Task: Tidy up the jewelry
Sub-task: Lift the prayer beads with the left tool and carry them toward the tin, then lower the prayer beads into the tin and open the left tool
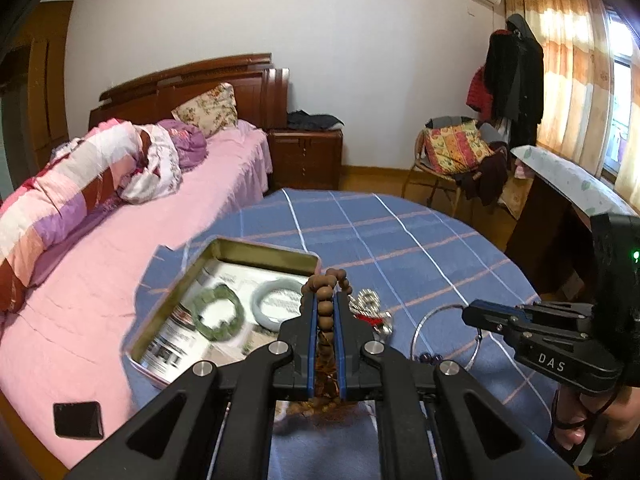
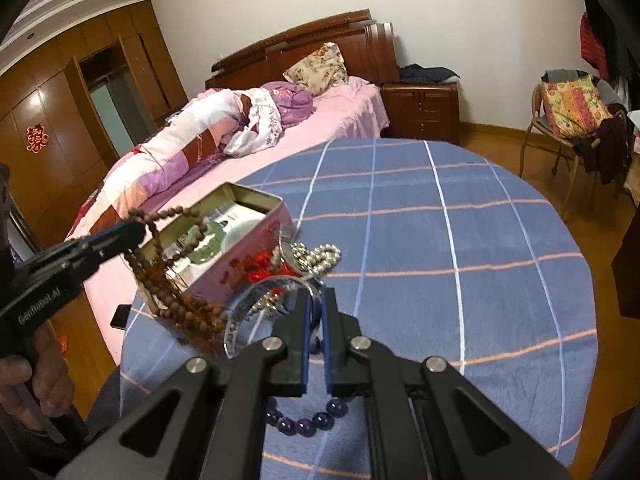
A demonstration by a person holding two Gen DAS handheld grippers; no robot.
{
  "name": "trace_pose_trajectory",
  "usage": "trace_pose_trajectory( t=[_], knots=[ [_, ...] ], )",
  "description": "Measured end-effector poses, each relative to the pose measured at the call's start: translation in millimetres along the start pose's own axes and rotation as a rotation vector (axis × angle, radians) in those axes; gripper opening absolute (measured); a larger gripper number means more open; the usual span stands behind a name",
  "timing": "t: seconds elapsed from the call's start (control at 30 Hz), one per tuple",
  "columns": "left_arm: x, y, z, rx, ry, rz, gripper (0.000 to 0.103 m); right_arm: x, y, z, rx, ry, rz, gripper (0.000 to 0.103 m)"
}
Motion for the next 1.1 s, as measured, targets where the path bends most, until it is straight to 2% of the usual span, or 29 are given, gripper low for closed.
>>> trace_pose_trajectory(
  t=[0.2, 0.5, 0.83, 1.1],
  knots=[
    [8.4, 17.9, -23.9, -0.006, -0.050, -0.049, 0.006, -4.6, 9.6, -16.9, 0.018, -0.020, -0.019, 0.007],
    [6.6, 46.4, -43.4, -0.012, -0.082, -0.123, 0.006, -15.7, 32.6, -50.0, 0.066, -0.049, -0.050, 0.007],
    [-7.3, 68.2, -35.5, -0.006, -0.043, -0.168, 0.006, -43.0, 65.8, -64.0, 0.120, -0.029, -0.080, 0.007],
    [-19.8, 83.0, -26.1, 0.017, 0.003, -0.191, 0.006, -65.5, 85.5, -54.7, 0.136, 0.008, -0.102, 0.007]
  ],
)
Point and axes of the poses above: each gripper's, at about its wrist camera, not at the fingertips, and x roughly against the way its jaws point, y to its left, z to its underside, the point moved 1 cm from there along -x, roughly the way its jaws point, and after that the axes turned 8 degrees about -y, right-handed, at the moved point
